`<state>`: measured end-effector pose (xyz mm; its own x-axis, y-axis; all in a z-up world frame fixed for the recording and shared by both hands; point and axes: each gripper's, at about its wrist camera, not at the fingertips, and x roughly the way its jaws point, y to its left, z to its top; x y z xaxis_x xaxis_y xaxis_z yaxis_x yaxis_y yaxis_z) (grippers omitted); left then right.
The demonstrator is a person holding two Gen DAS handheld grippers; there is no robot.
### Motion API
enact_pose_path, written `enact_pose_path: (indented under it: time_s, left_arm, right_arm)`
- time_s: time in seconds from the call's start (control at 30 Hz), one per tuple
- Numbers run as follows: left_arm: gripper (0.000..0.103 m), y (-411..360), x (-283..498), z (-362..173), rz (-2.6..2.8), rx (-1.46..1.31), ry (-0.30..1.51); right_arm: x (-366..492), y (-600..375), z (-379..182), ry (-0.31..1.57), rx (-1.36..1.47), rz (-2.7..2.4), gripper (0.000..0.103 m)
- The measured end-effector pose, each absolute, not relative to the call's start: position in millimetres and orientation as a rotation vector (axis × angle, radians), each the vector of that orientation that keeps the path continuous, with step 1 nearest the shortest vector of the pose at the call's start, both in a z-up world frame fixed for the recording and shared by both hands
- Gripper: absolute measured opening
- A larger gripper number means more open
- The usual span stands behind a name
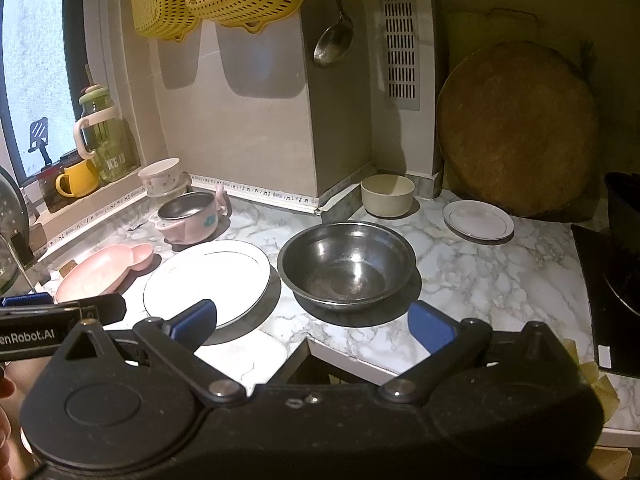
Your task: Organize plates and bowls
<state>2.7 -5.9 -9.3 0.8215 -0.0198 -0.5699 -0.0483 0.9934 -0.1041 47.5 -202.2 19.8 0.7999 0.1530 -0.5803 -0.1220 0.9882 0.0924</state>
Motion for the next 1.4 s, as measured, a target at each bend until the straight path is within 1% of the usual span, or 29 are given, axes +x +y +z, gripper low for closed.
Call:
enact_pose_path:
  time_s: [1.4]
  left_arm:
    - [0.103, -7, 27, -12, 0.034, -0.139, 0.621]
  right_arm:
    - [75, -202, 17, 0.638, 0.028, 0.182, 0.102]
